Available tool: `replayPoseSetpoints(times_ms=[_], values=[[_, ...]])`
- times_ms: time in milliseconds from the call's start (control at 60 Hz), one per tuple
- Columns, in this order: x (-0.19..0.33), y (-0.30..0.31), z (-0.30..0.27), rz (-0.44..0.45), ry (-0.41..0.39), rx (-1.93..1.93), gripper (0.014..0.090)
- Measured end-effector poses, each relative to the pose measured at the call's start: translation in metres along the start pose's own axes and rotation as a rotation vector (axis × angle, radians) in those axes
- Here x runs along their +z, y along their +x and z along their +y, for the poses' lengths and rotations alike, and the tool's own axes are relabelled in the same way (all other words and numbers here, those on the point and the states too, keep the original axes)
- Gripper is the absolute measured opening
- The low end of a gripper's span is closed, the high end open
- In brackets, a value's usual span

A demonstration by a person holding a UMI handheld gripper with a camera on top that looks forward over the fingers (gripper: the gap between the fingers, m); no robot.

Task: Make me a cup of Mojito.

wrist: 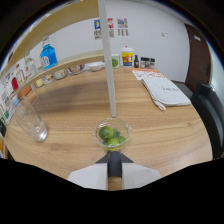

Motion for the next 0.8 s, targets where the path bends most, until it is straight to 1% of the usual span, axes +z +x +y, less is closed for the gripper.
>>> replayPoseSetpoints(times_ms=[133,167,217,250,317,333,350,383,433,567,650,800], values=[[0.000,0.000,0.003,-0.004,-0.011,-0.017,0.0177],[0.000,0.000,0.002,-0.006,-0.004,-0.023,0.0193],[-0.002,0.000,0.004,-0.004,-0.010,-0.031,0.0397],[-0.005,-0.001,0.001,-0.003,-0.005,-0.041,0.0489],[-0.016,0.001,-0.015,0.029,0.061,-0.080,0.0795],[-0.020,0.002,-0.018,0.040,0.074,-0.091,0.0855],[-0.024,0.001,-0.021,0.050,0.084,-0.100,0.0861],[-0.032,-0.001,-0.027,0.061,0.103,-0.111,0.0843],[-0.049,-0.006,-0.041,0.087,0.135,-0.116,0.0852],[-0.098,-0.038,-0.073,0.124,0.231,-0.091,0.0848],[-0.125,-0.068,-0.086,0.128,0.278,-0.065,0.0849],[-0.161,-0.131,-0.095,0.123,0.333,-0.051,0.0859]])
